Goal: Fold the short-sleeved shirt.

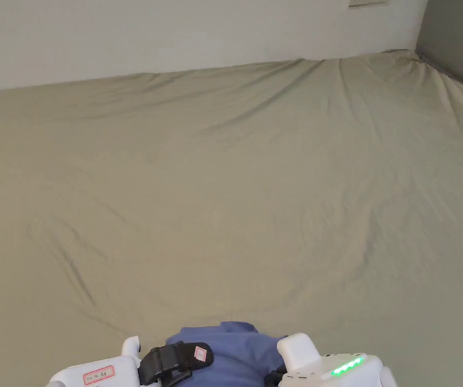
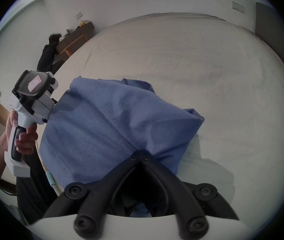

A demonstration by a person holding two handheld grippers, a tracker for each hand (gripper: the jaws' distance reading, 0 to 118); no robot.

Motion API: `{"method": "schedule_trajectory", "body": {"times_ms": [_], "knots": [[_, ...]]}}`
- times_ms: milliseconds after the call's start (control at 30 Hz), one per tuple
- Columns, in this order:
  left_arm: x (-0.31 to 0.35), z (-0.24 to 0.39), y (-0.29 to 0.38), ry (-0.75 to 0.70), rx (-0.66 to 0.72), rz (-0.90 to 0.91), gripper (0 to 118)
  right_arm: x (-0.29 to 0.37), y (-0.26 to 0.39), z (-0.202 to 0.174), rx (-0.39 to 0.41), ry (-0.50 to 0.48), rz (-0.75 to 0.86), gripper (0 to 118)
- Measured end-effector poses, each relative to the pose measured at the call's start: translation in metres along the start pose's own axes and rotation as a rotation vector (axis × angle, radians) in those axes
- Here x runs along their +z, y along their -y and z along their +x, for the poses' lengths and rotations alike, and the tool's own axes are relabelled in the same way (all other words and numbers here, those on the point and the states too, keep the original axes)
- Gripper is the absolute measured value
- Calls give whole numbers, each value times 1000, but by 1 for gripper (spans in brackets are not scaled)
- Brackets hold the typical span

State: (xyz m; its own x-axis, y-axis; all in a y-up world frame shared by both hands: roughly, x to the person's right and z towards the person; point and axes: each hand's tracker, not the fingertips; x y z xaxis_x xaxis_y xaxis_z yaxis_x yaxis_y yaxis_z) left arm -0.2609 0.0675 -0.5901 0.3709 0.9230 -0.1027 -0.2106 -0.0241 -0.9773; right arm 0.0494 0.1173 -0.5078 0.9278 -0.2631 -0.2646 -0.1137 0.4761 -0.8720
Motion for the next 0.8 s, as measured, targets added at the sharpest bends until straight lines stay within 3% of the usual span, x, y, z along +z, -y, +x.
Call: {"method": "schedule_trajectory", "body": {"times_ms": [33, 67, 100, 133, 167, 233, 533, 800], "knots": [[-6, 4, 5, -50, -21, -21, 99, 0, 0, 0, -4, -3, -1, 1], [-14, 6, 8, -113, -55, -34, 71, -1, 0, 0, -8, -6, -1, 1], [-21, 8, 13, -202, -83, -47, 34, 0, -1, 1, -12, -6, -3, 1], [-24, 10, 17, -243, -98, -30, 33, 0, -1, 2, -15, -7, -6, 1], [-17, 14, 15, -194, -104, -14, 33, 2, -2, 0, -13, -4, -7, 1], [-15, 32, 20, -328, -204, 11, 33, 10, -4, -5, 7, 16, -1, 1], [-1, 87, 60, -731, -595, 70, 33, 124, -34, -15, 90, 328, 393, 3], [46, 68, 62, -861, -614, 147, 33, 193, -45, -54, 173, 476, 643, 3]]}}
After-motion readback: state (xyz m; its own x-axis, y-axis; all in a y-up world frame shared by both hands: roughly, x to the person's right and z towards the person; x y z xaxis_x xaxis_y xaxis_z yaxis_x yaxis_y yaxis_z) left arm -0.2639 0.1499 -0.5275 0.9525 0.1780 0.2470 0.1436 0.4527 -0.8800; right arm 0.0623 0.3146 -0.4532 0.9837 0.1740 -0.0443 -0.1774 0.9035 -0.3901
